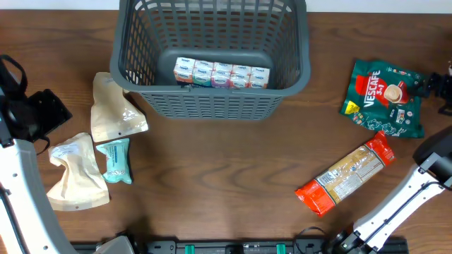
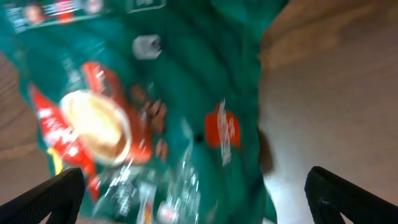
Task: Pack container
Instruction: 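Open the right gripper and withdraw it to the right, then grasp the green Nescafé bag with the right gripper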
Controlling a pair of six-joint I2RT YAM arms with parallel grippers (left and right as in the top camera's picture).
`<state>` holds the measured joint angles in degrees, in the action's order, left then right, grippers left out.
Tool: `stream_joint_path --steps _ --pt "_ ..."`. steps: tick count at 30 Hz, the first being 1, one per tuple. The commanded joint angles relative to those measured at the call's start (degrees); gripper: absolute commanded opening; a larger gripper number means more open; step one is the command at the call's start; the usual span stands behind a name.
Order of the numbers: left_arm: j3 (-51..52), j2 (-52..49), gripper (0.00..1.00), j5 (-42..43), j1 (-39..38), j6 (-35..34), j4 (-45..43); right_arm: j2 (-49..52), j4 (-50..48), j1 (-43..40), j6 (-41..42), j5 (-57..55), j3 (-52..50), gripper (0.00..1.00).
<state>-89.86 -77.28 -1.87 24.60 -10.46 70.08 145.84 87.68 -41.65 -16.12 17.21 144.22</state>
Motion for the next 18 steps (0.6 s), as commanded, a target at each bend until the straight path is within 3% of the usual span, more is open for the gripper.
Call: stream_joint_path --steps 1,14,18 --pt "-1.01 -0.17 0.77 -0.02 0.17 0.37 0.11 3.48 -0.79 0.92 -1.77 2.75 0.02 0.99" --pt "-1.01 -0.17 0.77 0.0 0.17 0.39 0.11 8.07 -5.64 4.7 -1.95 2.75 -0.02 0.99" --pt "-1.01 -0.15 0.77 -0.02 -0.44 0.42 0.09 8.07 -5.92 5.53 -1.95 2.75 -0.04 0.9"
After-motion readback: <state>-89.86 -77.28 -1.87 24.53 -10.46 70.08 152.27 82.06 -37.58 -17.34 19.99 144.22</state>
